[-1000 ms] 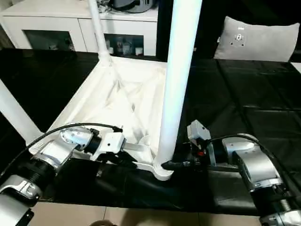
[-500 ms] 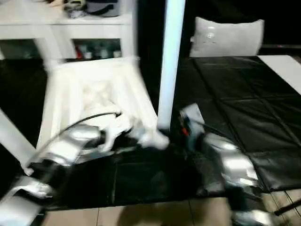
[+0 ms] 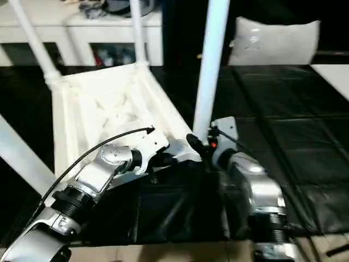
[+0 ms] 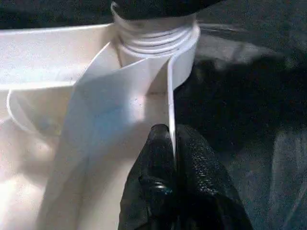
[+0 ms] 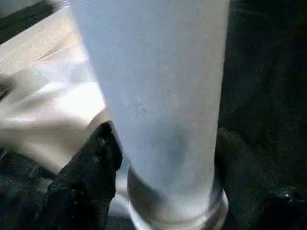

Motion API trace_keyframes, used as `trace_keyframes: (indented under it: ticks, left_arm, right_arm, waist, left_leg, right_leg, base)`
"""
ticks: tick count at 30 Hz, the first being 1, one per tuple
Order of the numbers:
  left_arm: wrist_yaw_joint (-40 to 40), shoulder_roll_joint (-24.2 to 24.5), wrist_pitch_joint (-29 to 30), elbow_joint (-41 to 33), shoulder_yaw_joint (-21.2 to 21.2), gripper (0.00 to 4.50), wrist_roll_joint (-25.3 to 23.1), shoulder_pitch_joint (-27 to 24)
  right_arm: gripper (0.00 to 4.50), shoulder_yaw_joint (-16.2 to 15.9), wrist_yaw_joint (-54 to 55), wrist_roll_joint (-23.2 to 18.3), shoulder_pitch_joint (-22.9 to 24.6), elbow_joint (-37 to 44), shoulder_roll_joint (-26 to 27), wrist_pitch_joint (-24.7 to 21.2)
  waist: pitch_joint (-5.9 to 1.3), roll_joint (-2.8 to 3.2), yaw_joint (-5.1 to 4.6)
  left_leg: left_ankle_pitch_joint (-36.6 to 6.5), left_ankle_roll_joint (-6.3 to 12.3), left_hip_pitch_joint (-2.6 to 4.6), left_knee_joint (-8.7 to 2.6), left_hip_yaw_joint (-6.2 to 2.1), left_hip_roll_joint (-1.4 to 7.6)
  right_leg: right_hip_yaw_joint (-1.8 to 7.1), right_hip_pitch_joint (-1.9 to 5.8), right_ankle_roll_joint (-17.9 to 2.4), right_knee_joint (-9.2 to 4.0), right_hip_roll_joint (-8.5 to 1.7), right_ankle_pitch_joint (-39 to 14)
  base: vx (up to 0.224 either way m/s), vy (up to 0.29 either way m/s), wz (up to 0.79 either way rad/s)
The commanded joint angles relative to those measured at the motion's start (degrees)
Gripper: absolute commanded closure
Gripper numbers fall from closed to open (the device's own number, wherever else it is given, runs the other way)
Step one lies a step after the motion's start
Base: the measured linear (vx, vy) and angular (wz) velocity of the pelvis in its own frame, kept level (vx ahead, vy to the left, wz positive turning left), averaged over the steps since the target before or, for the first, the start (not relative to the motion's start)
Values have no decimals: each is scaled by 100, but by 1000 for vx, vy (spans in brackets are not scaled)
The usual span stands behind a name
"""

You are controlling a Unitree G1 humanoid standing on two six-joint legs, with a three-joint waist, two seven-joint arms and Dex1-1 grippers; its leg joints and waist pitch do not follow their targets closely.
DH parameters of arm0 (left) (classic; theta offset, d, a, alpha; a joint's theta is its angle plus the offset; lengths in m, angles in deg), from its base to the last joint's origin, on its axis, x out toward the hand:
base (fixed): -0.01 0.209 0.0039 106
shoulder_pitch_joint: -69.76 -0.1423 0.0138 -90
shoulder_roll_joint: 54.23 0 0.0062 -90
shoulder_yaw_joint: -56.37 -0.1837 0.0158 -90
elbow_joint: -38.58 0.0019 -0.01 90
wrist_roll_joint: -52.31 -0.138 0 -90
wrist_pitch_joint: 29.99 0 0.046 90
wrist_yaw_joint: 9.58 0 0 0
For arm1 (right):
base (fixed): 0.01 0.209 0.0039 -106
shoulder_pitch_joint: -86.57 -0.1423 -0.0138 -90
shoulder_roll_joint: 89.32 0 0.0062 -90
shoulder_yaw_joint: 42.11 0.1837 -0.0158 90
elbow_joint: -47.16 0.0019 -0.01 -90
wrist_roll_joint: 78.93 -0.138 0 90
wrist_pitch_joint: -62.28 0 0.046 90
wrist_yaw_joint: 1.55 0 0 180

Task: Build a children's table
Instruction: Rotate leg to tighten

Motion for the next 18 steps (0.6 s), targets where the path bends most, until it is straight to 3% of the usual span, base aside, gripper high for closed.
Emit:
trace_keyframes:
  ticks: [1, 4, 6, 7, 9, 10, 11, 12, 13, 14, 18]
  left_arm:
    - [-417, 70, -570, -78, -127, 450, 194, -90]
    - [-907, 315, -783, -175, -230, 450, 260, -123]
    - [-1446, 612, -1007, -209, -375, 450, 264, -123]
    - [-1602, 712, -1098, -190, -422, 450, 250, -117]
    - [-1821, 831, -1309, -115, -476, 450, 238, -96]
    - [-1910, 870, -1383, -89, -491, 450, 240, -89]
    - [-1955, 892, -1416, -82, -501, 450, 240, -87]
    - [-2102, 953, -1543, -59, -538, 450, 252, -76]
    - [-2195, 991, -1581, -52, -567, 450, 257, -66]
    - [-2256, 1014, -1605, -46, -585, 450, 260, -59]
    - [-2576, 1149, -1854, 58, -691, 450, 273, 15]
  right_arm:
    - [98, -148, -537, -111, 49, 250, -196, 97]
    - [66, -312, -1236, -121, 138, 374, -644, 230]
    - [66, -447, -2049, -209, 187, 427, -1102, 357]
    - [66, -500, -2345, -271, 203, 449, -1263, 394]
    - [66, -566, -2810, -387, 226, 475, -1478, 489]
    - [97, -590, -2969, -410, 233, 471, -1545, 547]
    - [99, -607, -3058, -417, 238, 466, -1576, 585]
    - [100, -664, -3326, -447, 248, 440, -1673, 666]
    - [100, -713, -3487, -472, 246, 421, -1734, 660]
    - [126, -745, -3589, -490, 244, 410, -1773, 651]
    - [142, -904, -4030, -575, 223, 399, -1932, 658]
  waist:
    - [-406, -131, 53]
    - [-378, -130, 139]
    - [-364, -121, 160]
    - [-350, -107, 215]
    - [-339, -136, 222]
    - [-344, -125, 250]
    - [-342, -127, 258]
    - [-344, -167, 255]
    - [-346, -148, 267]
    - [-352, -157, 271]
    - [-363, -191, 295]
  left_leg:
    - [327, 947, -76, -285, -186, 453]
    - [190, 943, -75, -289, -164, 438]
    - [23, 835, -50, -312, -159, 462]
    - [-149, 783, -18, -328, -166, 498]
    - [-249, 730, -12, -340, -164, 520]
    - [-323, 674, 2, -340, -169, 522]
    - [-336, 661, 6, -342, -167, 521]
    - [-332, 641, 9, -346, -168, 531]
    - [-326, 639, -1, -348, -176, 537]
    - [-292, 638, -1, -344, -176, 540]
    - [-166, 673, -14, -332, -171, 536]
  right_leg:
    - [495, 418, -743, -279, -596, -522]
    - [472, 391, -623, -335, -576, -953]
    - [466, 371, -506, -381, -556, -1375]
    - [472, 350, -435, -399, -545, -1554]
    - [473, 341, -436, -405, -547, -1629]
    - [480, 348, -446, -406, -563, -1667]
    - [483, 339, -463, -400, -560, -1642]
    - [487, 338, -514, -387, -563, -1570]
    - [492, 347, -547, -368, -571, -1527]
    - [494, 349, -589, -353, -570, -1457]
    - [500, 359, -654, -314, -578, -1268]
  base:
    - [0, 0, 0]
    - [0, 0, 0]
    - [0, 0, 0]
    - [0, 0, 0]
    - [0, 0, 0]
    - [0, 0, 0]
    - [0, 0, 0]
    - [0, 0, 0]
    - [0, 0, 0]
    - [0, 0, 0]
    - [0, 0, 0]
